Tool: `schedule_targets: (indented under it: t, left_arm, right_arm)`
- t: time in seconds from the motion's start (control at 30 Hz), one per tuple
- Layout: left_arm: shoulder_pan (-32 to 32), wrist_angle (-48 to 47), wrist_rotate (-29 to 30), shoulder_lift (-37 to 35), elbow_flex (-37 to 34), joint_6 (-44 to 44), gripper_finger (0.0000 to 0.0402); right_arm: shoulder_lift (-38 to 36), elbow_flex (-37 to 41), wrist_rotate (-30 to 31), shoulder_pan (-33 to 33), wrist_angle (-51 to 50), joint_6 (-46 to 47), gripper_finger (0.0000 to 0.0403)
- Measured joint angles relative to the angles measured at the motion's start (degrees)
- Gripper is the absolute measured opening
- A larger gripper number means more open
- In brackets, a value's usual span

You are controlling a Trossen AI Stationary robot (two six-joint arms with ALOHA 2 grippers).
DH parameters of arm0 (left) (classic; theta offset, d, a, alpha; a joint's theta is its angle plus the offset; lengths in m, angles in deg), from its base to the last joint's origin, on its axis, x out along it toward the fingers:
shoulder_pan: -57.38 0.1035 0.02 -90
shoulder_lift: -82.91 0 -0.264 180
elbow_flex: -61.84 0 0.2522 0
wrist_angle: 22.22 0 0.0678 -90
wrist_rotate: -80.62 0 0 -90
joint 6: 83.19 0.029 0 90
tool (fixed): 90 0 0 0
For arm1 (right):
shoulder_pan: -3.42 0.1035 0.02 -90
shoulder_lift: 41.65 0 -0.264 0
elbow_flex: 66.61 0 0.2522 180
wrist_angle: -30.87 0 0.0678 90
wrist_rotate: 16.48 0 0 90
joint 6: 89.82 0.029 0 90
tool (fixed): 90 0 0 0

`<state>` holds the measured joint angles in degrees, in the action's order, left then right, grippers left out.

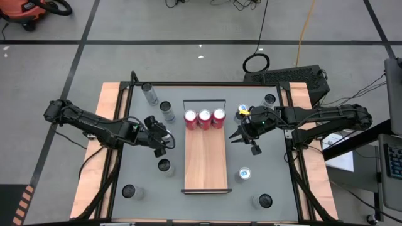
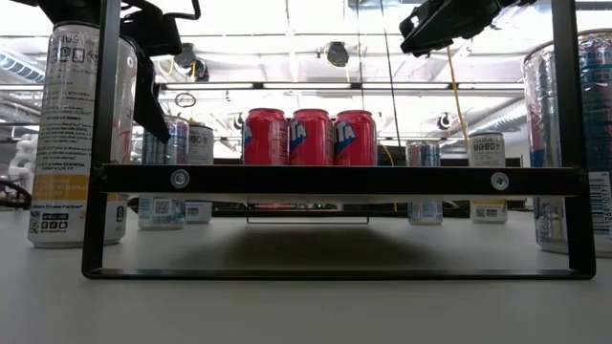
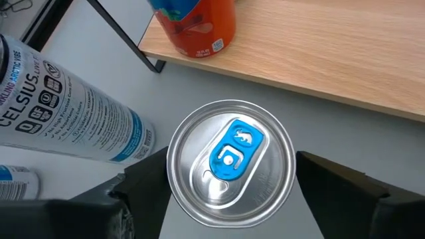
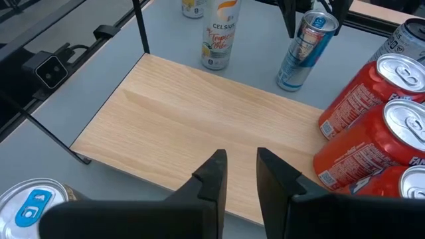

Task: Place canned beverage on shelf
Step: Put the middle blue soda can on the shelf

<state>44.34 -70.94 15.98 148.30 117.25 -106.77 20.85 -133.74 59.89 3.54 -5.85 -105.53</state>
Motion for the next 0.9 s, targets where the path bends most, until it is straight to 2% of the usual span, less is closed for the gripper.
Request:
schedule_targets:
  t: [0.5,0.9]
  left_arm:
    - [0.0,0.0,0.3,0.0,0.0,0.4,0.0303]
    - [0.0,0.2,-0.9,-0.1,0.0,-0.1,0.0231]
  right_arm:
    - [0.0,0.0,0.0,0.0,2.6,2.8,0.0045]
    - [0.0,0.0,0.0,0.0,4.4,2.7,0.0045]
